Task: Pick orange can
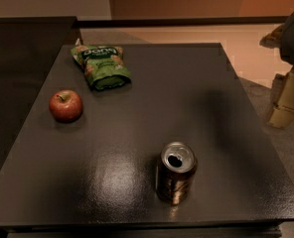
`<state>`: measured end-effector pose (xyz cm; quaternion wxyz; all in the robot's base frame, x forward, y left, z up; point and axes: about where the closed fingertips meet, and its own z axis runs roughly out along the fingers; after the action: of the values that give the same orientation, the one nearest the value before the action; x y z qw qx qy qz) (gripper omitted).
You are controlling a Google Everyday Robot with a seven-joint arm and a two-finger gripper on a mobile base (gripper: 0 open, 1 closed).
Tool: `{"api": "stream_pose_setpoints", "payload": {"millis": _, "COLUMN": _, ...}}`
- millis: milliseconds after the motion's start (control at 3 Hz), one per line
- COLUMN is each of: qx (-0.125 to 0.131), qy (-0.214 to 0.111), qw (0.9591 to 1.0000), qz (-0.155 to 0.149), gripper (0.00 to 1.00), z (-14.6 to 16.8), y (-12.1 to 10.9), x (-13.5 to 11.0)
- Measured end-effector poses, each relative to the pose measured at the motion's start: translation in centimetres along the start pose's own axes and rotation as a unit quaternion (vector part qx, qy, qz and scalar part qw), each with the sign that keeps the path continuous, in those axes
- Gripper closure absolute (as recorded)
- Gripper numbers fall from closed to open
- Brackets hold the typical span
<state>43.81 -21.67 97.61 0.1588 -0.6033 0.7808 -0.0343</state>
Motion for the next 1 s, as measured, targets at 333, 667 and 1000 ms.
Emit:
{"api": "stream_pose_setpoints", "payload": {"millis": 333, "qx": 0.0, "qy": 0.0, "qw": 1.0, "qz": 0.0, "gripper": 0.0, "z": 0.0, "y": 0.0, "x": 0.0}}
{"api": "stream_pose_setpoints", "payload": {"millis": 667, "qx": -0.001, "qy": -0.001, "qw": 1.0, "qz": -0.003, "gripper": 0.0, "z": -0.09, "y": 0.03, "x": -0.13}}
{"api": "stream_pose_setpoints", "payload": {"millis": 1000, "qx": -0.028, "qy": -0.016, "qw": 0.9993, "qz": -0.021, "gripper": 0.0, "z": 0.25, "y": 0.73, "x": -0.62}}
